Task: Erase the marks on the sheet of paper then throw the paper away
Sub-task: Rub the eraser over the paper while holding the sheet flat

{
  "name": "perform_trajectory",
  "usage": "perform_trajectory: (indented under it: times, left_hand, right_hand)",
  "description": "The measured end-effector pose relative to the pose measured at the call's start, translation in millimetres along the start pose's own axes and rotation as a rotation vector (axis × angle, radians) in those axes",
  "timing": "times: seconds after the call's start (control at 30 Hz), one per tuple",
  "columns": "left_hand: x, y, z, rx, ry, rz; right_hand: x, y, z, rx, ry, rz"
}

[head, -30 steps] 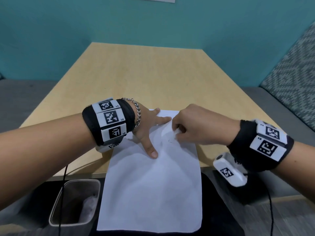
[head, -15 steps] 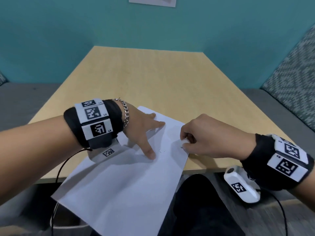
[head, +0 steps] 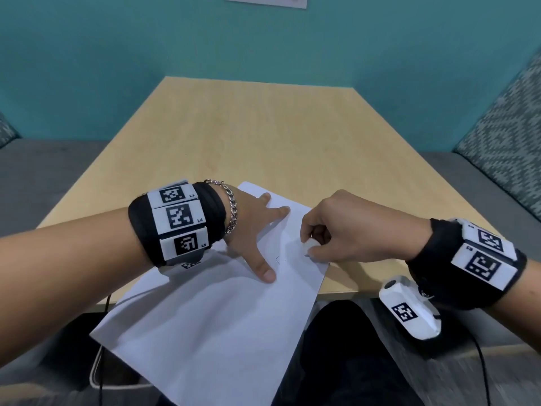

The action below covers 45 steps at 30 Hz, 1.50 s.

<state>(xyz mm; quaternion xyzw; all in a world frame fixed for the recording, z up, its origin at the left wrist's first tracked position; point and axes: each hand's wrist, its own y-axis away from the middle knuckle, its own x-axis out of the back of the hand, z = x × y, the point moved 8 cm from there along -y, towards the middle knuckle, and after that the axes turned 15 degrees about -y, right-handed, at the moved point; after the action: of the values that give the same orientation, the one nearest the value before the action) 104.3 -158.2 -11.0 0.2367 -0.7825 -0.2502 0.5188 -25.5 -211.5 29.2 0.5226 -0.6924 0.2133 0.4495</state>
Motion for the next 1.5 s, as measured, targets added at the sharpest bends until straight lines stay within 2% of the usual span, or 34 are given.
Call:
perform_trajectory:
  times: [0.2, 0.37, 0.5, 0.67, 0.83, 0.97, 1.13, 1.3, 1.5]
  left_hand:
    - [-1, -1, 2, 0.01, -0.027, -0.005]
    - [-1, 0, 0, 0.02, -0.026, -0.016]
    - [1, 1, 1, 0.018, -0.026, -0.01]
    - [0, 1, 1, 0.023, -0.027, -0.02]
    - [2, 4, 2, 0.021, -0.02, -0.016]
    - [0, 4, 1, 0.019, -0.016, -0.023]
    - [0, 6, 1, 0.038, -0.021, -0.022]
    - [-3, 1, -3, 0.042, -0.003, 0.003]
    - [-4, 2, -5, 0.046, 0.02, 0.033]
  right_hand:
    - [14, -11, 12, -0.041, 0.076, 0.096]
    - [0, -2, -4, 0.006, 0.071, -0.041]
    - [11, -6, 4, -0.013, 0.134, 0.088]
    - [-9, 4, -18, 0.064, 0.166, -0.018]
    - [8, -4, -2, 0.004, 0.19, 0.084]
    - [-12, 0, -22, 0.041, 0.169, -0.023]
    - [12, -19, 0, -0.031, 0.197, 0.078]
    - [-6, -17, -22, 0.069, 0.222, -0.017]
    - [12, -43, -16, 0.15, 0.195, 0.012]
